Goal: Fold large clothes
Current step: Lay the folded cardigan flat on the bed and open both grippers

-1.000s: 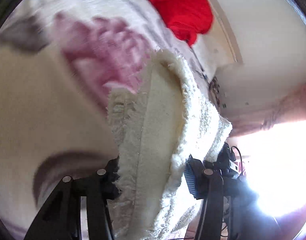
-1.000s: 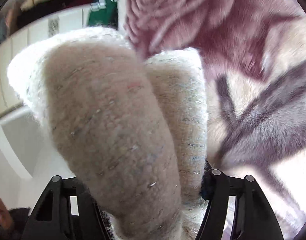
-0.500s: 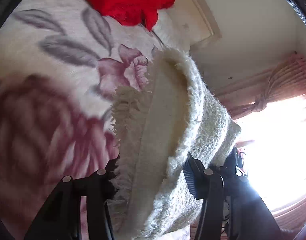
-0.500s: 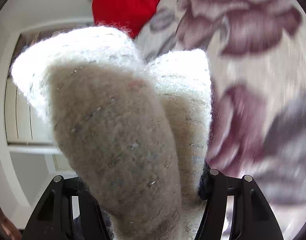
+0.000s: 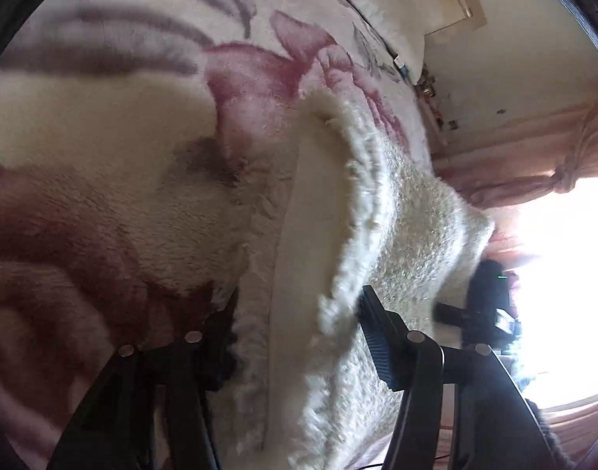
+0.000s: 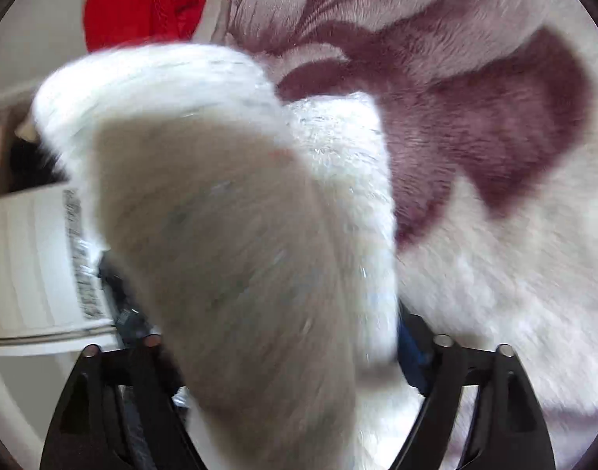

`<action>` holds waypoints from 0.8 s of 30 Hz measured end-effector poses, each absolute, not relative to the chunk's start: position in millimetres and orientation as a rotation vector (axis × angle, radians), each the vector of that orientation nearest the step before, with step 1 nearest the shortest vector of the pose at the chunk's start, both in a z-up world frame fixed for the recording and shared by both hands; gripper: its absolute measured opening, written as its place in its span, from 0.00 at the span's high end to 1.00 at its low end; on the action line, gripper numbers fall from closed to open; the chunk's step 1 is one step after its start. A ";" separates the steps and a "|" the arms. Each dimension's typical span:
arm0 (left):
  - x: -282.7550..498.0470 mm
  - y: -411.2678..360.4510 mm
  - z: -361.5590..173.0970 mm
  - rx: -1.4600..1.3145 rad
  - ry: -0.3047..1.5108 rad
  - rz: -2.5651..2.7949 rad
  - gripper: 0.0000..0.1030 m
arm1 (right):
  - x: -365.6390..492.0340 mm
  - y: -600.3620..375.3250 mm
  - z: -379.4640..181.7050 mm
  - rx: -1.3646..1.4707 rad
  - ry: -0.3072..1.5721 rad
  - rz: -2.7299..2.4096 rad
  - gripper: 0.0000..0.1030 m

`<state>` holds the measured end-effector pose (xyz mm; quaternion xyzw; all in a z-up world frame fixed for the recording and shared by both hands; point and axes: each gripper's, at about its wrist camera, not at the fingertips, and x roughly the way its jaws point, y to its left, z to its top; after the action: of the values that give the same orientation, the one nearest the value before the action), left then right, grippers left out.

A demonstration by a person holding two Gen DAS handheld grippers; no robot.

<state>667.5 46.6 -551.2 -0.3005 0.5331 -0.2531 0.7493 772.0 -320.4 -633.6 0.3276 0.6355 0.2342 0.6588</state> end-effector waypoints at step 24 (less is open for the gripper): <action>467.5 -2.5 -335.1 -0.063 0.869 -0.023 0.00 | 482.3 -249.4 -355.3 -0.045 1.052 -0.177 0.00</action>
<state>467.5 -2.5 -335.1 -0.0305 0.4211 -0.0110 0.9064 482.3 -249.4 -355.3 -0.0214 0.5015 -0.0843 0.8608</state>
